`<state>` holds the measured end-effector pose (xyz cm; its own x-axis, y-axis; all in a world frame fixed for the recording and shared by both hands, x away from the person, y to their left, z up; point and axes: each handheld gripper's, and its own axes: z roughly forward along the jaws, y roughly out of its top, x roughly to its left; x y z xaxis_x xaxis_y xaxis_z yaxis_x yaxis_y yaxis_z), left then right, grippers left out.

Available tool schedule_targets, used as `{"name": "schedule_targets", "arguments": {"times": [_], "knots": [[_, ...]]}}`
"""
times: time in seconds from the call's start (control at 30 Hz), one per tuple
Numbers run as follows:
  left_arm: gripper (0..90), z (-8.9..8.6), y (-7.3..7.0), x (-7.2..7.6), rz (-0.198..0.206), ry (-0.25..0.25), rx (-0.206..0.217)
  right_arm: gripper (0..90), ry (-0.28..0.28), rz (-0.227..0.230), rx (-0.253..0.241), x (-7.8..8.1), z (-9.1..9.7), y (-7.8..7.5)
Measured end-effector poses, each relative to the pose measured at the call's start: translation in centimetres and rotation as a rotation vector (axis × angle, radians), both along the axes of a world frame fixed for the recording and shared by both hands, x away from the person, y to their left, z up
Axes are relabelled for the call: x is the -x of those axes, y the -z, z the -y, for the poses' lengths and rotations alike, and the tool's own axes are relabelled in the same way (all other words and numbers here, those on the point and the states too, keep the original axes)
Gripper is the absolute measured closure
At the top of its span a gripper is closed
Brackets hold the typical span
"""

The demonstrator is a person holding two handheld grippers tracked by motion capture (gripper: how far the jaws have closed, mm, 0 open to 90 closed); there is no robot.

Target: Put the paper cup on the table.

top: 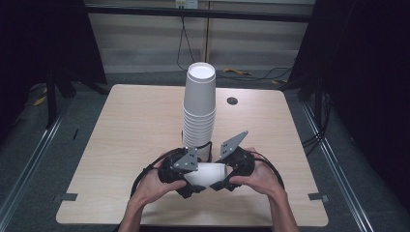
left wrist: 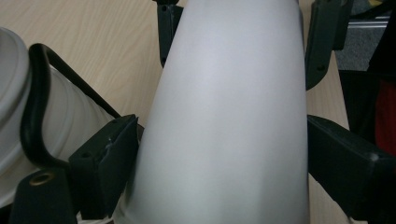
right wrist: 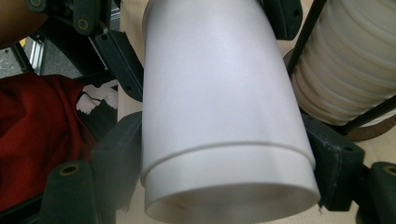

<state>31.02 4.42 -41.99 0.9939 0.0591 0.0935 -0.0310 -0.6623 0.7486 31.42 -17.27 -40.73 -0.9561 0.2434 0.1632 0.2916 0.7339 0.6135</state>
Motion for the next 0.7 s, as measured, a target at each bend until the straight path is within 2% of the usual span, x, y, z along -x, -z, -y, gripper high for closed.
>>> {"name": "schedule_targets", "arguments": {"times": [0.27, 0.43, 0.57, 0.7], "knots": [[13.4, -0.38, -0.32, -0.07, -0.013, -0.01, 0.055, 23.5, 0.008, 0.017, -0.021, 0.21, 0.21, -0.01], [13.5, -0.53, -0.48, -0.05, -0.017, -0.017, 0.074, 23.5, 0.01, 0.031, -0.035, 0.33, 0.38, -0.16], [13.6, -0.64, -0.61, -0.04, -0.004, -0.027, 0.097, 23.6, 0.016, 0.034, -0.044, 0.38, 0.52, -0.16], [13.8, -0.75, -0.73, -0.08, -0.018, -0.033, 0.125, 23.5, 0.024, 0.042, -0.061, 0.45, 0.69, -0.13]]}}
